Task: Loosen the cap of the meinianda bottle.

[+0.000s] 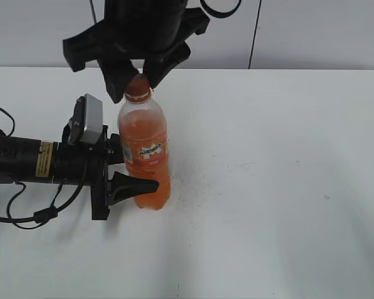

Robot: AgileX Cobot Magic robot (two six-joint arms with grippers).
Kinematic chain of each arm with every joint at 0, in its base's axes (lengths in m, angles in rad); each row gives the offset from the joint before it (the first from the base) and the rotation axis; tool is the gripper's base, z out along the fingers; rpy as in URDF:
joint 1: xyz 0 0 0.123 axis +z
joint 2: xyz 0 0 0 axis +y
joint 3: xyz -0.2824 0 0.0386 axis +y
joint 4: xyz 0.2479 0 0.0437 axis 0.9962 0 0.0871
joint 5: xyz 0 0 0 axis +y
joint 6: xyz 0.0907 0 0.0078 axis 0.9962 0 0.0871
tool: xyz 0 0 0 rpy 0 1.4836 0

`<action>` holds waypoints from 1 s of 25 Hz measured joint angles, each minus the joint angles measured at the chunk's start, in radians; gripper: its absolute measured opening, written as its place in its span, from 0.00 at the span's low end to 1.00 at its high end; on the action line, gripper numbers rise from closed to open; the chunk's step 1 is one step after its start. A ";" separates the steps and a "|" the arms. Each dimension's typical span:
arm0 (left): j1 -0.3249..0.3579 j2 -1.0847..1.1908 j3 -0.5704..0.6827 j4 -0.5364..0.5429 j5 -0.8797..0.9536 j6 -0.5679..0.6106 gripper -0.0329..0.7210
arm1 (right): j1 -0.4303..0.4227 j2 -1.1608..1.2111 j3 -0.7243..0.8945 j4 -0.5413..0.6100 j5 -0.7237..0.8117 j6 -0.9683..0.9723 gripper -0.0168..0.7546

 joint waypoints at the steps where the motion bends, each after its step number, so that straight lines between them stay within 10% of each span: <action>1: 0.000 0.000 0.000 0.001 0.000 0.000 0.58 | 0.000 0.002 0.000 0.000 0.000 0.001 0.55; 13: 0.000 0.000 0.000 0.003 -0.003 0.000 0.58 | -0.001 0.003 0.001 -0.024 0.002 -0.063 0.37; 25: 0.000 0.000 0.000 0.003 -0.004 0.001 0.58 | -0.001 0.002 0.001 -0.038 0.002 -1.125 0.37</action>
